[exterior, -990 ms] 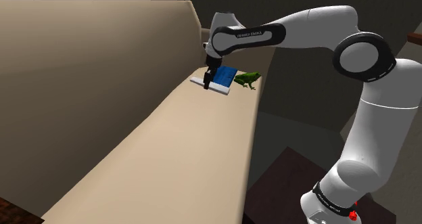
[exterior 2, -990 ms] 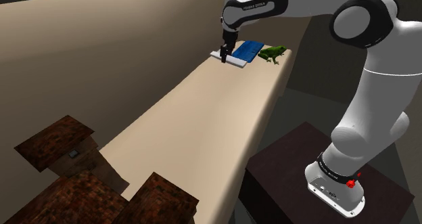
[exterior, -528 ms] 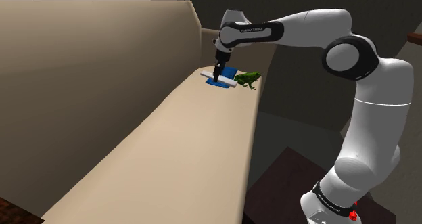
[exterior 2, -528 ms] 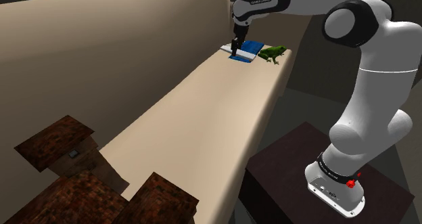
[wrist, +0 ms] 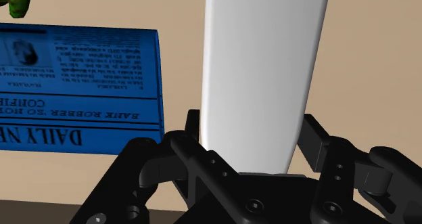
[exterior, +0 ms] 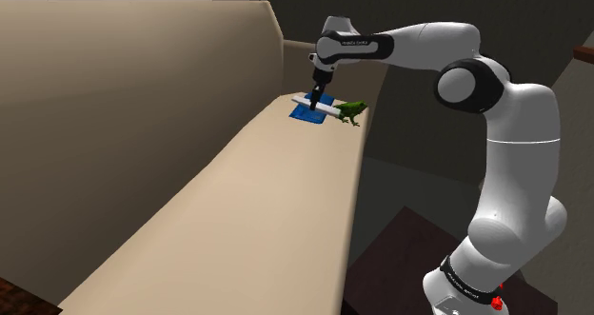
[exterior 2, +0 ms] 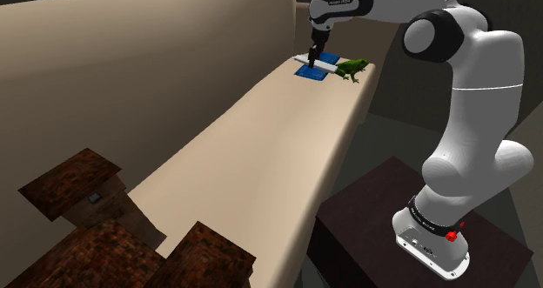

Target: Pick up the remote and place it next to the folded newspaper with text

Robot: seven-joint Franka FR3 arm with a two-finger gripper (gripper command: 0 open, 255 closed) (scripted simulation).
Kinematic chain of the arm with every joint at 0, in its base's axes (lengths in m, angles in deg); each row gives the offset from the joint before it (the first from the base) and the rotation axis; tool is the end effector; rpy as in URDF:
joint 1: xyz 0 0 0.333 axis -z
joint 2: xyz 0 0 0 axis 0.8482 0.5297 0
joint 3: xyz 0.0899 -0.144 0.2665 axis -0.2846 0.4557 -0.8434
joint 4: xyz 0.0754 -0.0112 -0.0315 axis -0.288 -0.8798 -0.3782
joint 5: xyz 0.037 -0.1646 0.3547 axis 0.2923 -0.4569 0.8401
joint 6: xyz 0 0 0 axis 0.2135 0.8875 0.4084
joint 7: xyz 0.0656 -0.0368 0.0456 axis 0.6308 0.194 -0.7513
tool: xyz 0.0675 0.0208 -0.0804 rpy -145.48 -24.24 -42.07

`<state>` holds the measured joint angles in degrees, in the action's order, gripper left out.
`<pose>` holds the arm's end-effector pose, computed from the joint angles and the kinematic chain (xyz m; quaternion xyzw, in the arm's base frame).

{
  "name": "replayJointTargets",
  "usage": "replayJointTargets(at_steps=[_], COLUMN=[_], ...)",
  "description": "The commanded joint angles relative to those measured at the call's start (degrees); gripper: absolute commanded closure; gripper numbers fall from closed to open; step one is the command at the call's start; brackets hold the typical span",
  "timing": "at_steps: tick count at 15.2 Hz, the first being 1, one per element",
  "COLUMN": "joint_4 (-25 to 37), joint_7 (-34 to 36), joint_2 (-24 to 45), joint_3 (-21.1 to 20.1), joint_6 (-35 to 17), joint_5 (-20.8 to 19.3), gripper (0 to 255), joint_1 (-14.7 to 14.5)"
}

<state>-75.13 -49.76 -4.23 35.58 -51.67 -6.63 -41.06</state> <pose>0.7013 -0.1223 0.4652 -0.9690 -0.2410 -0.0542 0.0001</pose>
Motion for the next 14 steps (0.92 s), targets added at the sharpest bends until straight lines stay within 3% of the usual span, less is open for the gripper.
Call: replayJointTargets(at_steps=[1, 14], joint_4=[-1.3, -8.4], joint_7=[-0.3, -0.3], joint_2=[0.1, 2.1], joint_3=[0.0, 0.3], joint_6=[-1.5, -10.5], joint_5=[0.0, -0.3], gripper=[255, 255], joint_1=[0.2, 0.3])
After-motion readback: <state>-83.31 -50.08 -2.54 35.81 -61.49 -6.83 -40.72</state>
